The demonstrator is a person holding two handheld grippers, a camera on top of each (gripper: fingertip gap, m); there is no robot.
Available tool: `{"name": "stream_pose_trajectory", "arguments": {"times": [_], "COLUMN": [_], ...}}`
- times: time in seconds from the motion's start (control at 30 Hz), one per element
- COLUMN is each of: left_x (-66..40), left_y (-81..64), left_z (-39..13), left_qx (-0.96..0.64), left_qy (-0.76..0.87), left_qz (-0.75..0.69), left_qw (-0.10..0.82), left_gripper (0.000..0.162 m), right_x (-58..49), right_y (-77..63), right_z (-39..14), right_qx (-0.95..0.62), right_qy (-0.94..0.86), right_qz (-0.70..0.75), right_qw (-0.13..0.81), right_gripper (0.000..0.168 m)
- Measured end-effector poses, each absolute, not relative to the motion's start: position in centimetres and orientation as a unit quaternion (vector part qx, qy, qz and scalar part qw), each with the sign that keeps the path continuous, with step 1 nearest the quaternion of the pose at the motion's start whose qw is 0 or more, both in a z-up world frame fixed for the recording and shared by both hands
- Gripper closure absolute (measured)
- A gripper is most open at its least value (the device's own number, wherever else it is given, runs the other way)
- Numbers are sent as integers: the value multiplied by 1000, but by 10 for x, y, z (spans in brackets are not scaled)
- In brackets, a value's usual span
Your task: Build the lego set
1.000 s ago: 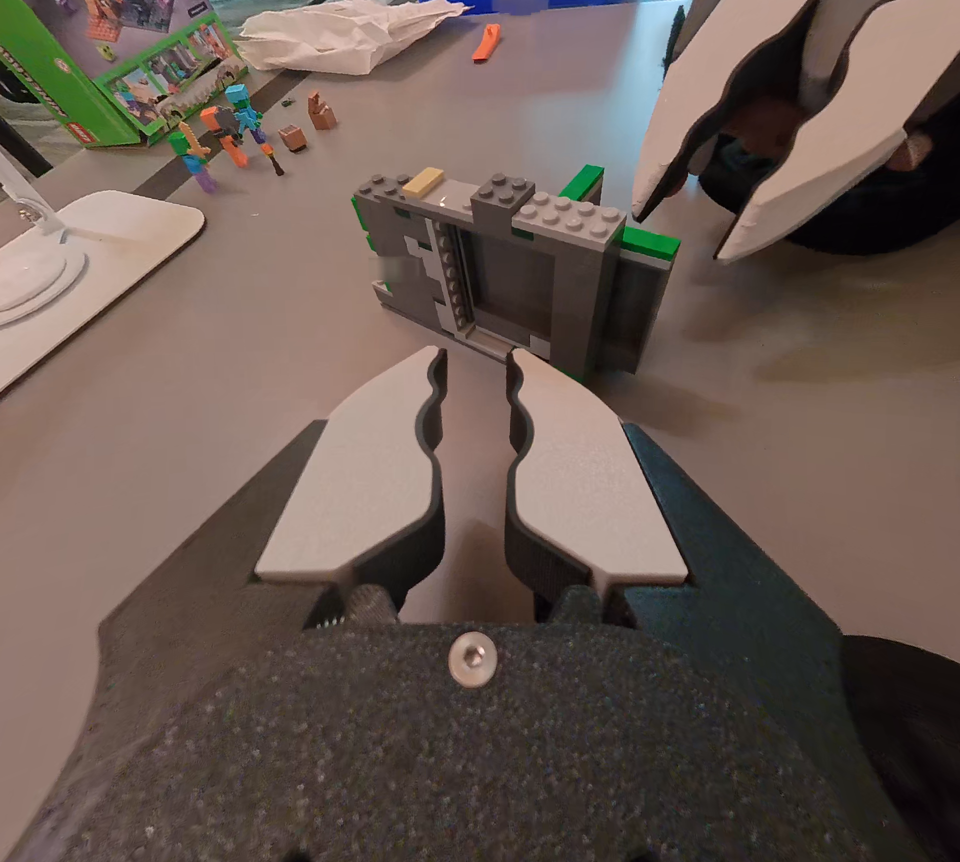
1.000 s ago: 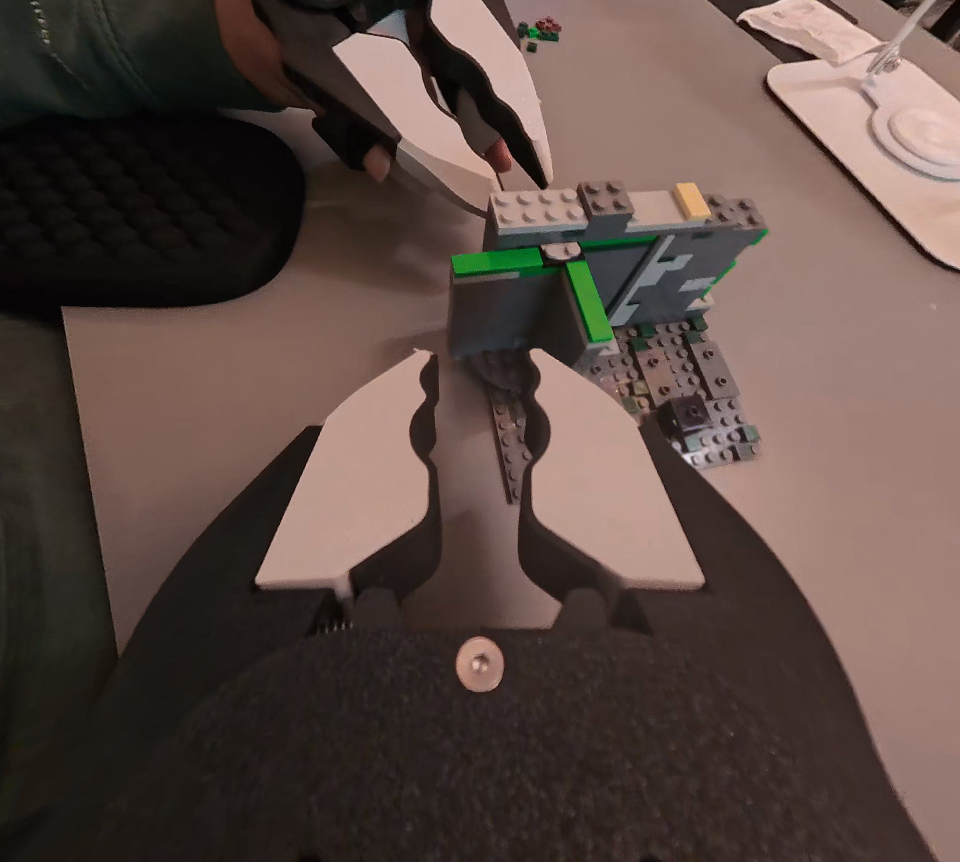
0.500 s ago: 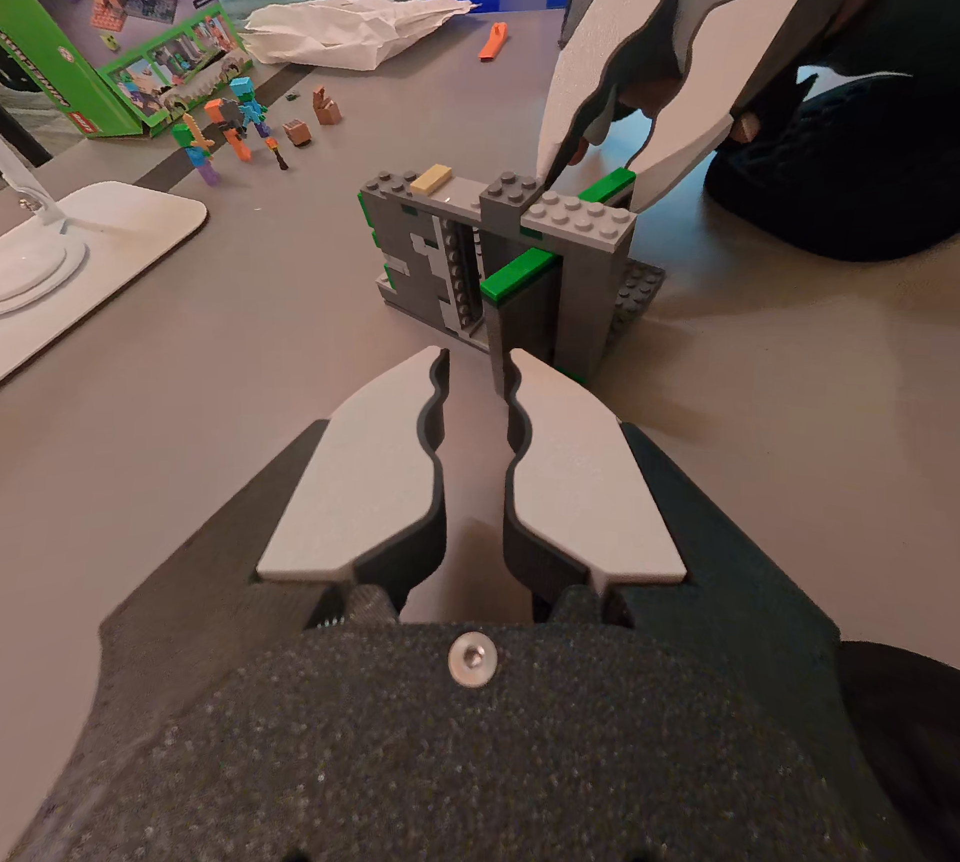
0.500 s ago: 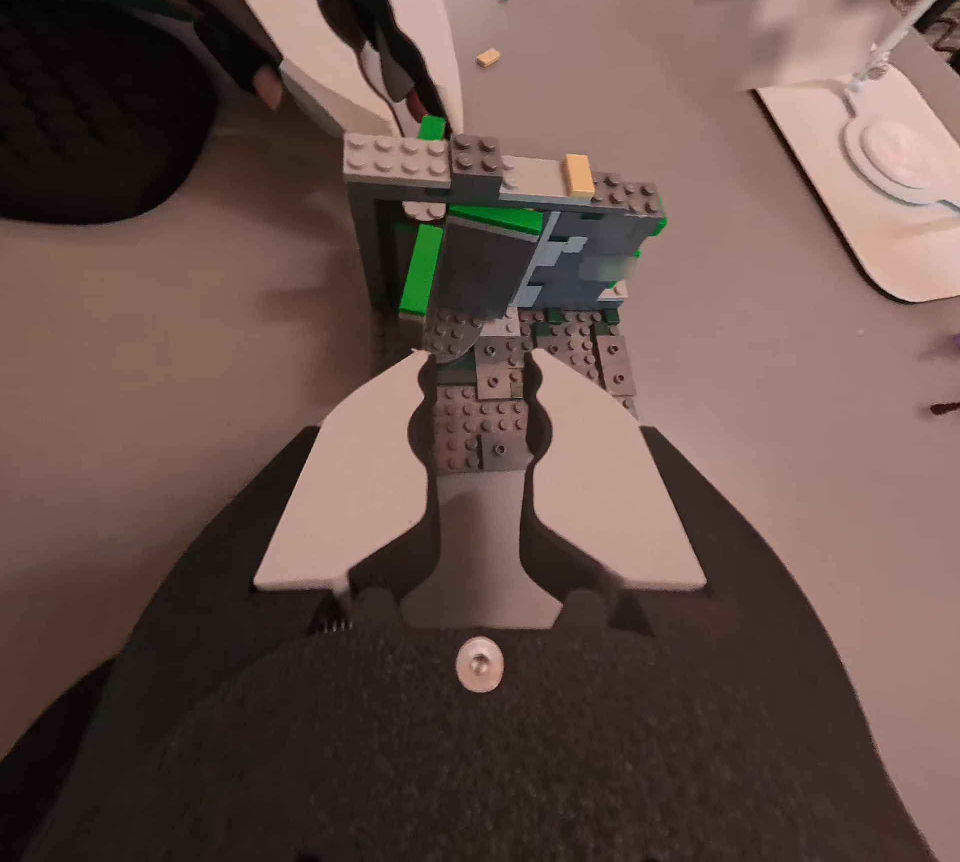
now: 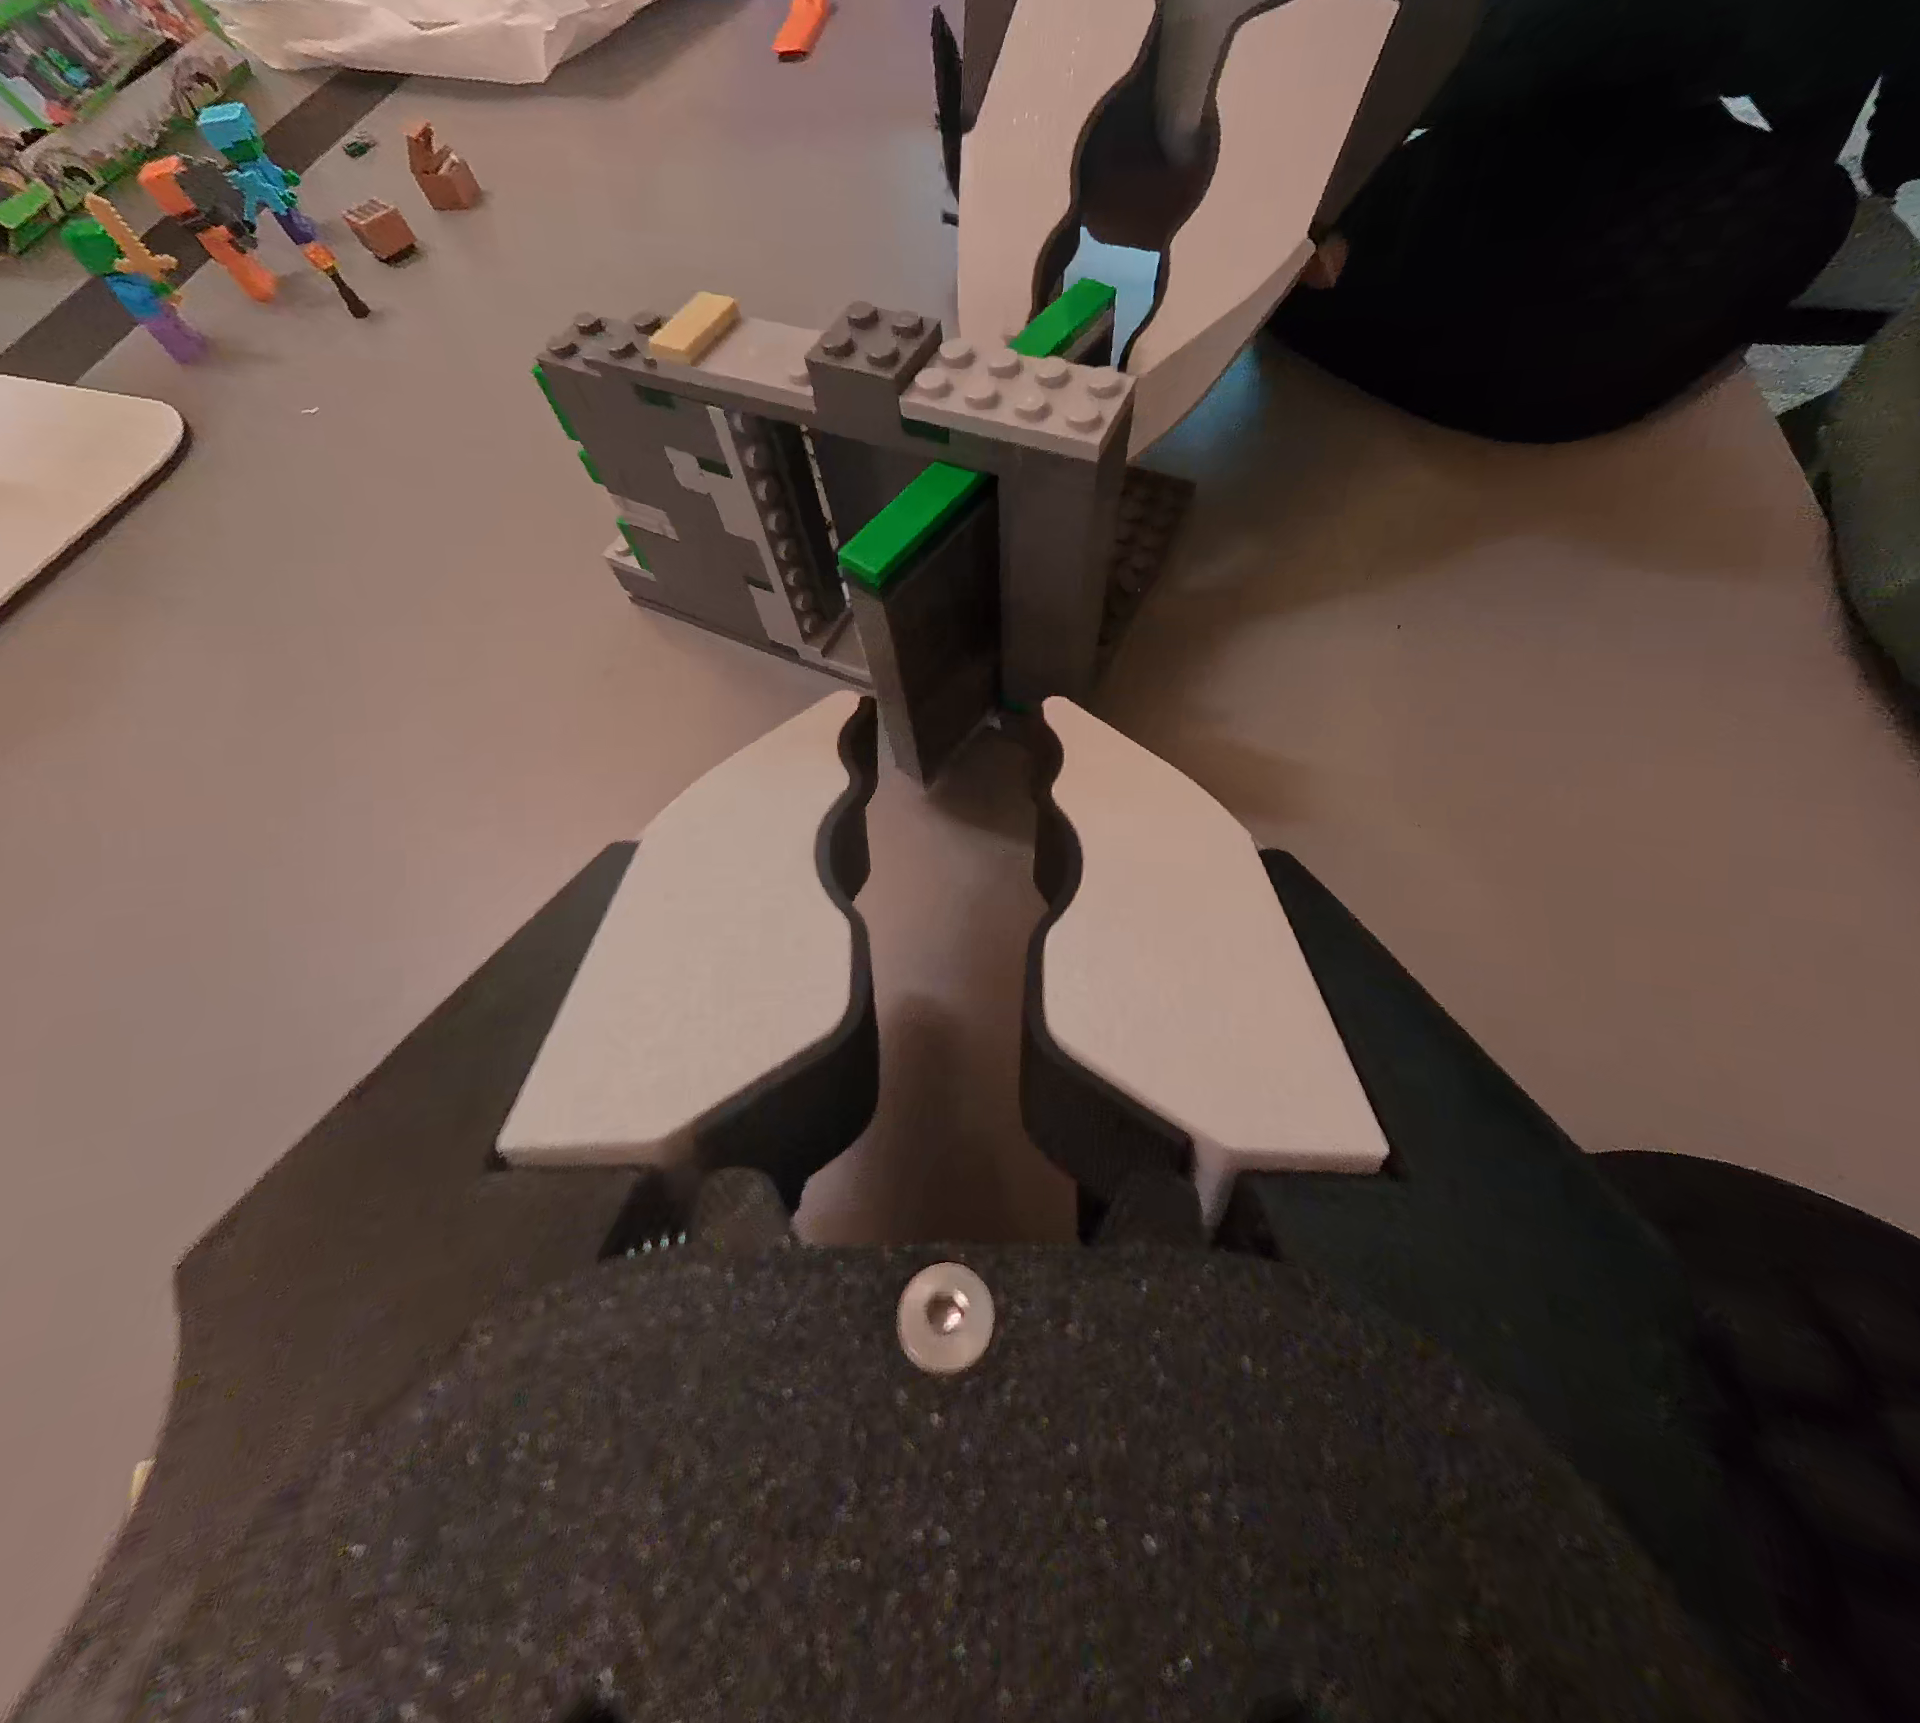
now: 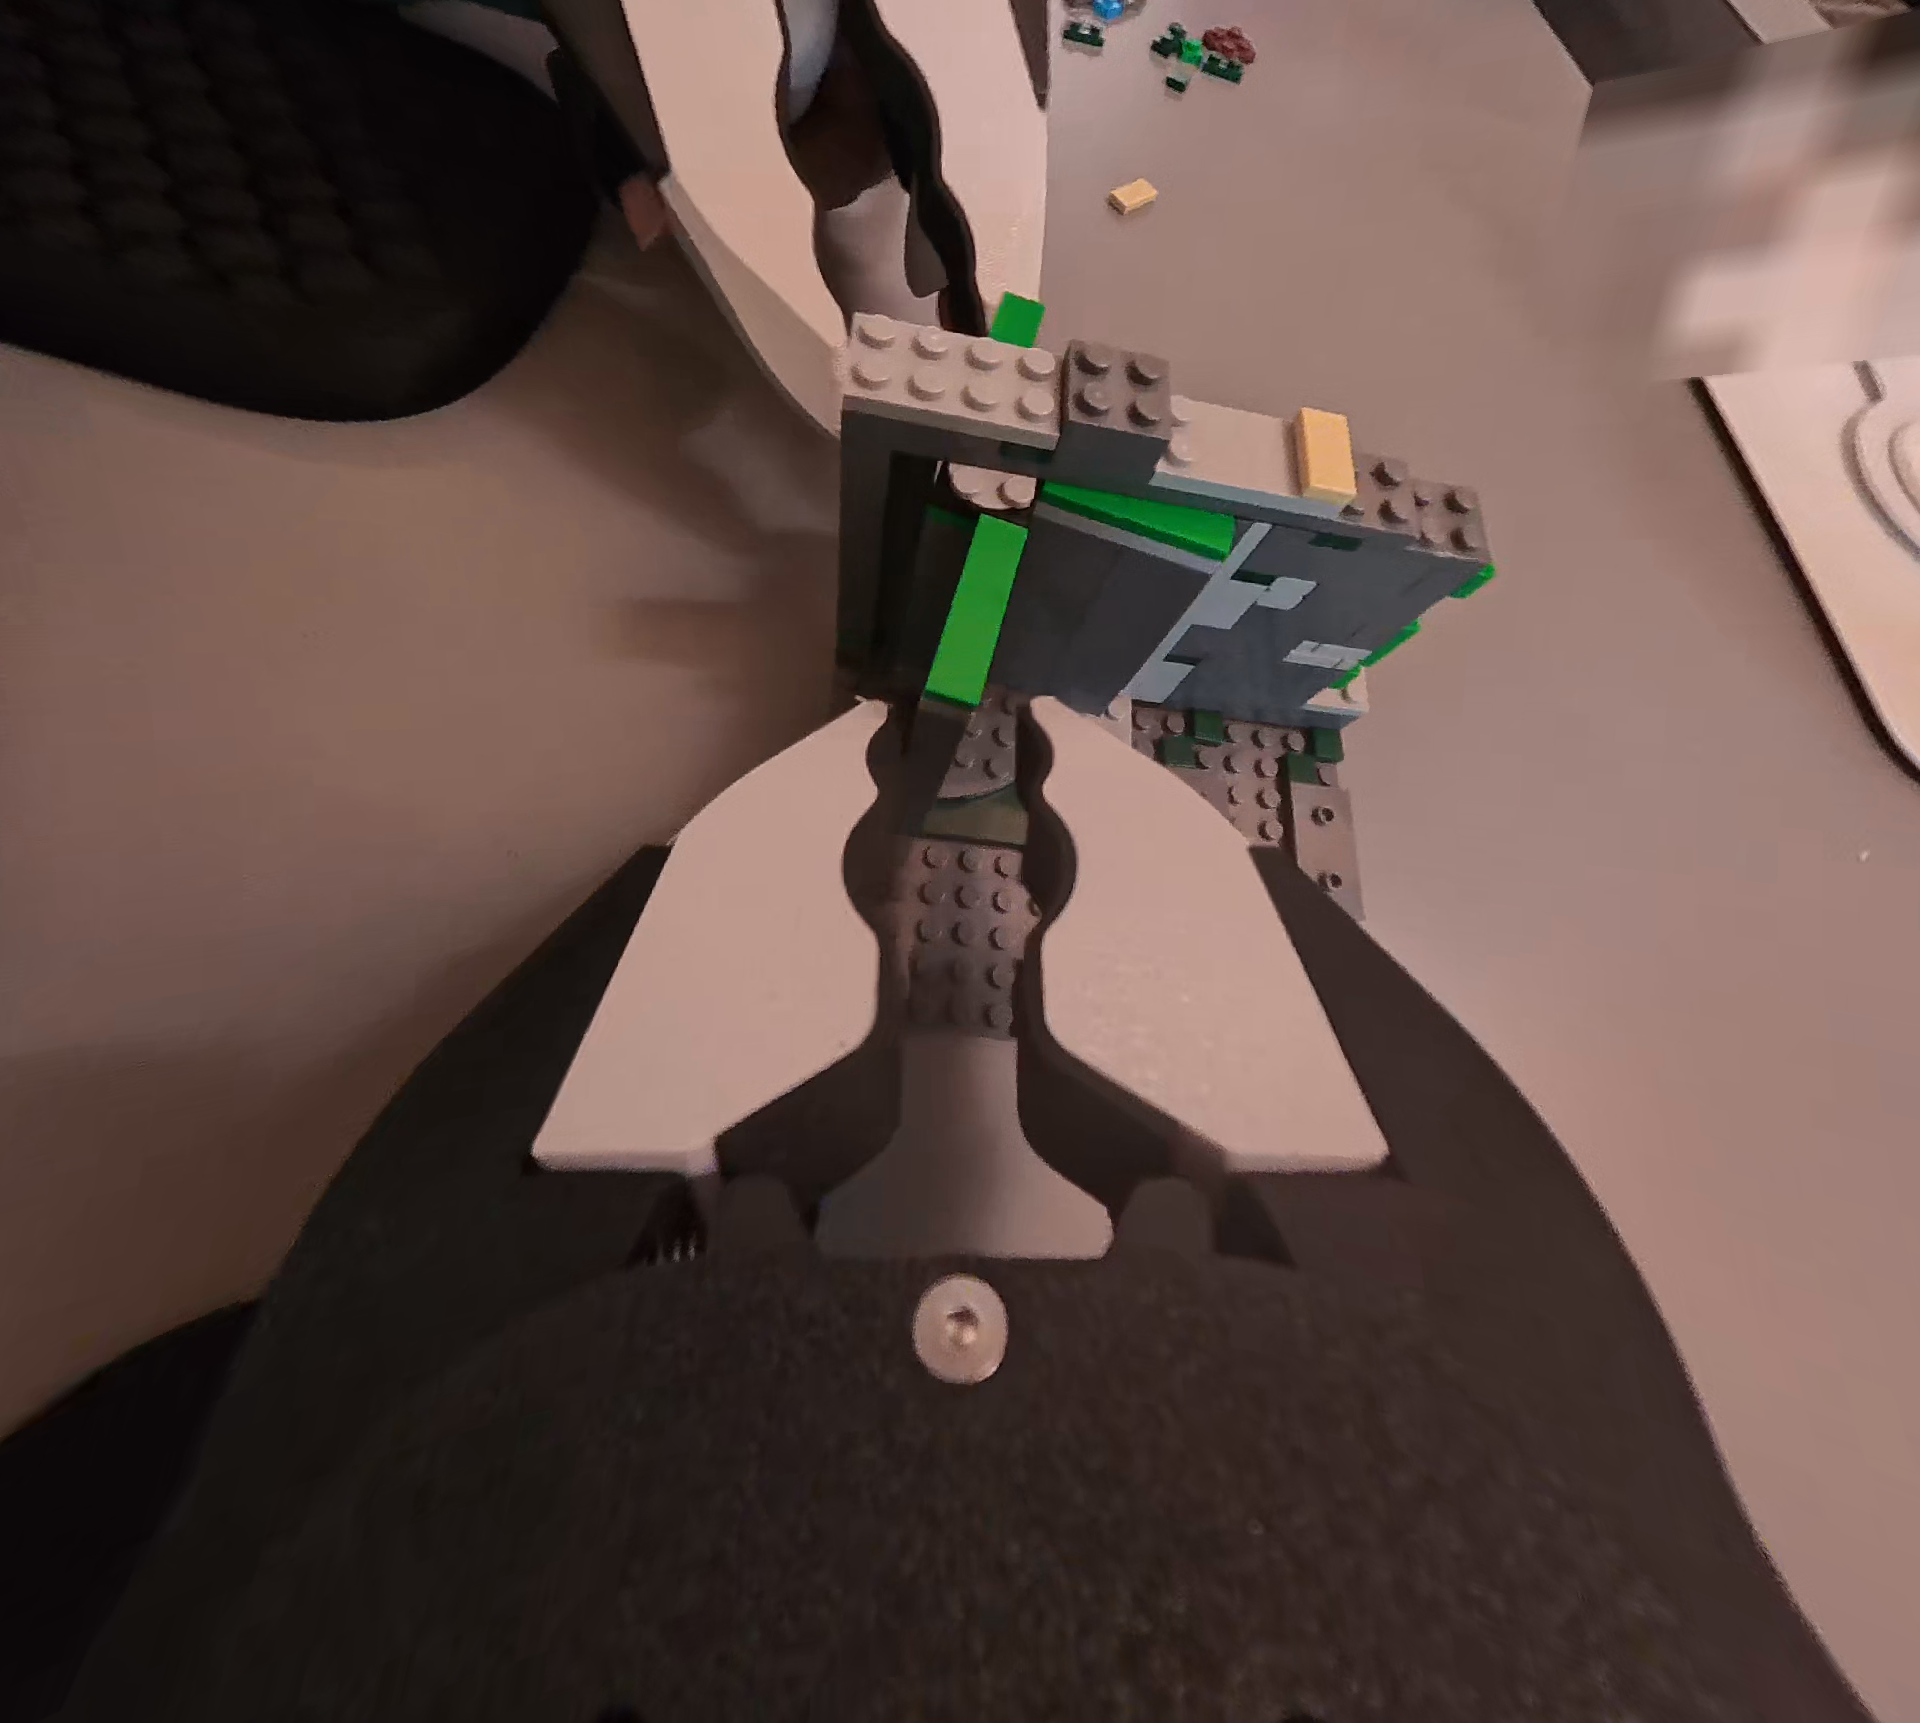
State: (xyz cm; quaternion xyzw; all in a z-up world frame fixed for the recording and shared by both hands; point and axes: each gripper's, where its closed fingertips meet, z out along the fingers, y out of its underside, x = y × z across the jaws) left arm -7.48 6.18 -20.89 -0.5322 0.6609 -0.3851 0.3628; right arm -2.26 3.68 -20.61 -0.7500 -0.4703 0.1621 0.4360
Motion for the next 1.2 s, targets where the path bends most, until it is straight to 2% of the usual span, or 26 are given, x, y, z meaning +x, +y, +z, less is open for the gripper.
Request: {"name": "stream_pose_trajectory", "arguments": {"times": [0.07,0.37,0.47,0.87,1.0,1.2], "left_x": [-75,-64,-62,-57,-55,-53], "left_y": [63,52,50,31,23,15], "left_z": [-210,-216,-216,-216,-216,-215], "left_qx": [-534,-521,-516,-496,-487,-475], "left_qy": [662,688,691,705,711,720], "left_qz": [-387,-382,-382,-387,-390,-388], "left_qw": [357,331,332,326,324,325], "left_gripper": [133,126,133,134,134,134], "right_x": [-21,-11,-6,5,19,29], "right_y": [37,44,47,51,48,24], "right_z": [-206,-207,-208,-209,-207,-218], "right_qx": [-735,-696,-699,-722,-739,-772], "right_qy": [-491,-531,-532,-512,-499,-482], "right_qz": [170,224,223,194,181,175], "right_qw": [436,428,422,424,414,375], "right_gripper": [156,158,158,155,146,148]}}
